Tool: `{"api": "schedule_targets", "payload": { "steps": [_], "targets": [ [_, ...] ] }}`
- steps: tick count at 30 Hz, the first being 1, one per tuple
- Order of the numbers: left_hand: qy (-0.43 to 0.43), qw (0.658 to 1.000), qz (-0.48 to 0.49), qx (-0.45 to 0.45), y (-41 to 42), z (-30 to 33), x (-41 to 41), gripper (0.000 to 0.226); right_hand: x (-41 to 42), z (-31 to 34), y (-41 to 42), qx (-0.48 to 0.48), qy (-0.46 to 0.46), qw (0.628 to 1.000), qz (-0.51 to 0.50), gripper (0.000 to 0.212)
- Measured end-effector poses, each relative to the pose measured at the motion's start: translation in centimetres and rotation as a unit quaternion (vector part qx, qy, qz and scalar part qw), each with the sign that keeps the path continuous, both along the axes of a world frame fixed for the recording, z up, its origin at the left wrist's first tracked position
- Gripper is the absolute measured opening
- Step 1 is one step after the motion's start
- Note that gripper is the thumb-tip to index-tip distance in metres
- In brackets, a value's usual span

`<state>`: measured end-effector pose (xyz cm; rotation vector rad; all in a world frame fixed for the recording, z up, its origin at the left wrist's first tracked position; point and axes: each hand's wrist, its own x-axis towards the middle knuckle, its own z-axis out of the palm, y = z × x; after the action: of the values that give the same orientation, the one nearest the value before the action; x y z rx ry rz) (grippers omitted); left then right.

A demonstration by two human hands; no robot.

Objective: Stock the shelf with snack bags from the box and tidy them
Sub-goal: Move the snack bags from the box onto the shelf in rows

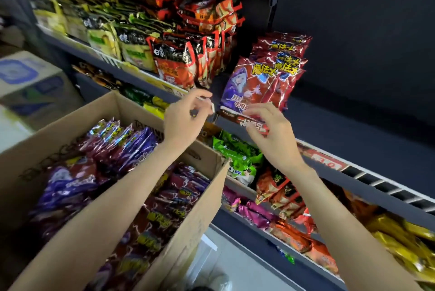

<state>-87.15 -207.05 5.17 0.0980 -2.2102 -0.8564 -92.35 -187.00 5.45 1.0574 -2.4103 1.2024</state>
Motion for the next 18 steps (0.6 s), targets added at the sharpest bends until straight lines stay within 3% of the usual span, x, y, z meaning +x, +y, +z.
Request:
{"api": "schedule_targets", "payload": {
  "steps": [3, 7, 11, 15, 18],
  "targets": [
    [-0.013, 0.997, 0.06, -0.049, -3.4, -1.7, 5.5, 0.031, 1.8, -0.7, -3.3, 0.074, -0.007, 0.99, 0.124, 0.017],
    [-0.186, 0.972, 0.119, -0.083, -9.3, -5.2, 11.4, 0.023, 2.8, -2.6, -9.3, 0.208, -0.027, 0.956, 0.207, 0.029],
    [-0.4, 0.899, 0.167, -0.057, -13.9, -9.1, 13.9, 0.07, 2.4, -5.8, -15.6, 0.336, -0.029, 0.913, 0.231, 0.065],
    [-0.454, 0.881, 0.133, 0.005, -15.8, -11.9, 13.2, 0.095, 1.5, -9.4, -21.5, 0.388, -0.131, 0.891, 0.198, 0.106],
    [-0.472, 0.875, 0.105, 0.023, -16.6, -13.1, 12.5, 0.1, 1.1, -11.3, -24.5, 0.388, -0.197, 0.881, 0.183, 0.122]
  ]
}}
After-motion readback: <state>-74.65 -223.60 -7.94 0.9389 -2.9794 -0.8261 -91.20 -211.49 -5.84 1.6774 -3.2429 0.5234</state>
